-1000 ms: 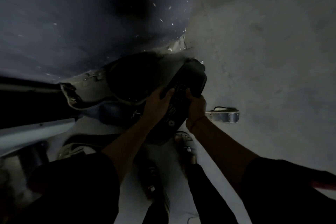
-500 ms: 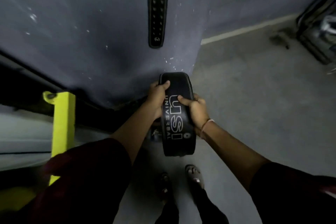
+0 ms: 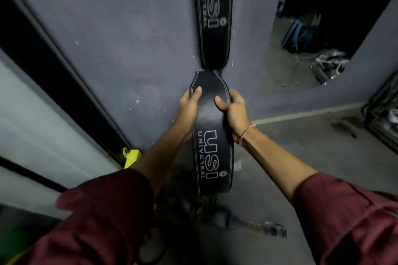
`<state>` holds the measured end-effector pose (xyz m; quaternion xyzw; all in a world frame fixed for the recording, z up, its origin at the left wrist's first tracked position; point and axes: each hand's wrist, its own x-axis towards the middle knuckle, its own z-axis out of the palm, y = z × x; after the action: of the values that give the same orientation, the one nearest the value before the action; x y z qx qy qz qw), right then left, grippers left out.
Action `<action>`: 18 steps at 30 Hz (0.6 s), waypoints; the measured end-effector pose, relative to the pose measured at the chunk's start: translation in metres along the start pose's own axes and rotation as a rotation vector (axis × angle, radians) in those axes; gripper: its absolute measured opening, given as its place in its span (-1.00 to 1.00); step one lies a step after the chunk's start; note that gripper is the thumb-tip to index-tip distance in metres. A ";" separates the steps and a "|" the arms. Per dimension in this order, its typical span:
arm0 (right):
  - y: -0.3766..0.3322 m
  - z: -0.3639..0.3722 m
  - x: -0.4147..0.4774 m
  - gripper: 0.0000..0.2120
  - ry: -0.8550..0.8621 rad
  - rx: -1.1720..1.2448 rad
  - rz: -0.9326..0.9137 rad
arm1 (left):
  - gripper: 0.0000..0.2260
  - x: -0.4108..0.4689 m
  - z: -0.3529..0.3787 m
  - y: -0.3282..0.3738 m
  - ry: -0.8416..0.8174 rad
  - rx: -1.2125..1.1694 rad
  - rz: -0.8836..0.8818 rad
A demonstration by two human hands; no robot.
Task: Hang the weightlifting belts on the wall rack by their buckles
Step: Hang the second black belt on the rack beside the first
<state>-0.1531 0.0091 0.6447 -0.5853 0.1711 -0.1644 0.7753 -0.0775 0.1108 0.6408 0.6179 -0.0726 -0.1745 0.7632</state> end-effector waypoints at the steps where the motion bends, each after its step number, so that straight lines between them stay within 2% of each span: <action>1: -0.014 0.004 -0.003 -0.78 -0.037 0.006 -0.025 | -0.64 -0.004 0.002 0.020 0.010 0.015 0.024; 3: -0.040 0.011 -0.008 -0.77 -0.096 0.021 -0.056 | -0.65 -0.012 0.006 0.056 0.018 0.023 0.067; 6: -0.070 0.018 -0.012 -0.78 -0.143 -0.033 -0.130 | -0.80 -0.023 0.012 0.099 0.021 -0.012 0.135; 10: -0.125 0.034 -0.009 -0.96 -0.187 -0.072 -0.239 | -0.90 -0.034 0.019 0.137 0.029 -0.044 0.310; 12: -0.153 0.047 -0.004 -0.97 -0.170 -0.101 -0.323 | -0.85 -0.037 0.022 0.153 0.044 -0.027 0.380; 15: -0.184 0.066 -0.002 -0.90 -0.157 -0.118 -0.420 | -0.66 -0.043 0.029 0.186 0.054 0.014 0.480; 18: -0.209 0.080 -0.010 -0.93 -0.167 -0.086 -0.489 | -0.71 -0.043 0.033 0.221 0.148 0.119 0.647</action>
<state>-0.1370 0.0277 0.8679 -0.6532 -0.0333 -0.2905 0.6985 -0.0888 0.1349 0.8664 0.6173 -0.2194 0.1266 0.7448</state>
